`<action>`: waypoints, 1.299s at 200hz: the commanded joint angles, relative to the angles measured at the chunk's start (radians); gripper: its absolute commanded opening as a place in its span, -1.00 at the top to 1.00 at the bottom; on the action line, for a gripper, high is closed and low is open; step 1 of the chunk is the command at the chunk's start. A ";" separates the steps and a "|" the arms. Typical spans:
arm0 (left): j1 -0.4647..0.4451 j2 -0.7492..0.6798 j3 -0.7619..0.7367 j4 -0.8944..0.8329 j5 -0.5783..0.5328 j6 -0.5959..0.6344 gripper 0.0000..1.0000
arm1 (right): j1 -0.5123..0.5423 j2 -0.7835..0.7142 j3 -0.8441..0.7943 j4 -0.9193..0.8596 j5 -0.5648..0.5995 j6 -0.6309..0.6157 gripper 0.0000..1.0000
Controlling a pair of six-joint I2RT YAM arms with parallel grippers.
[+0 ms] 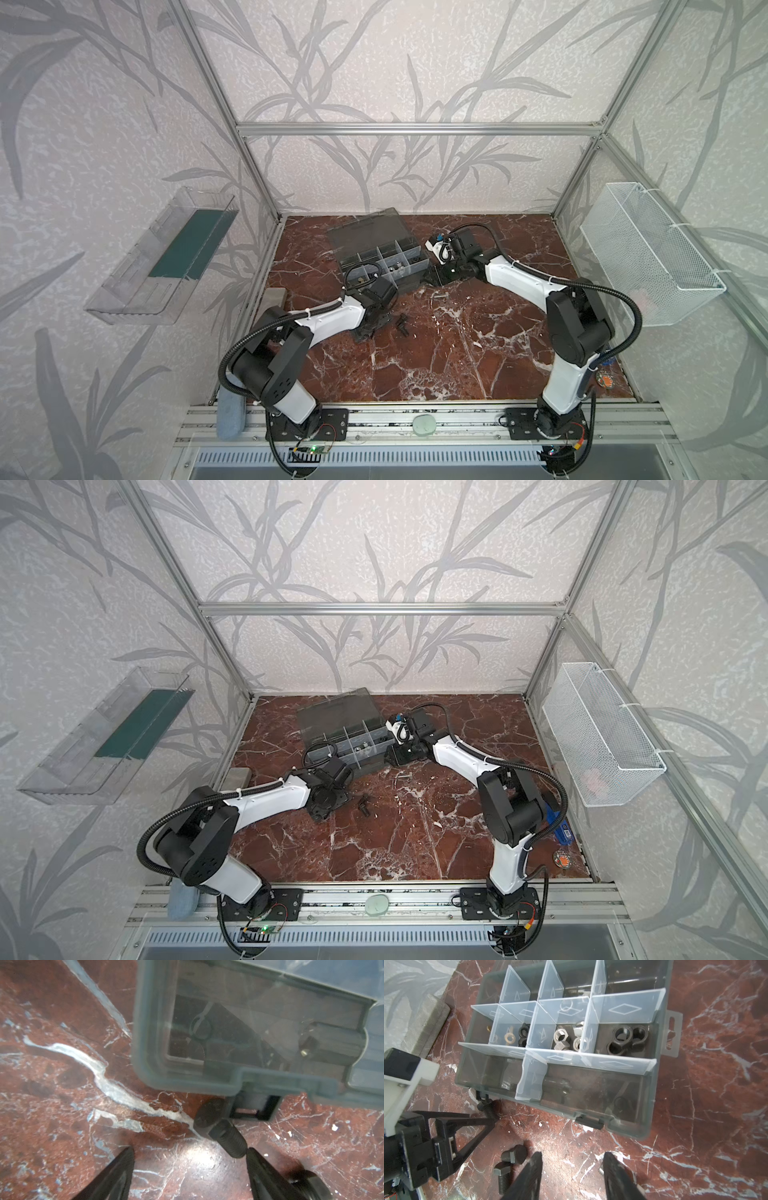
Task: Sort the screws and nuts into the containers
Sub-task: 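Lower the left gripper and close it on a black hex bolt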
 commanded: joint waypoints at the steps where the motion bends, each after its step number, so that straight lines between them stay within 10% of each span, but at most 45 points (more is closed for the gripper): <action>1: -0.005 0.017 0.010 -0.019 -0.036 -0.017 -0.62 | -0.006 -0.012 -0.013 0.012 -0.021 -0.011 0.03; 260: 0.004 0.097 0.047 -0.092 -0.101 0.046 0.08 | -0.008 0.020 -0.002 0.008 -0.039 0.006 0.05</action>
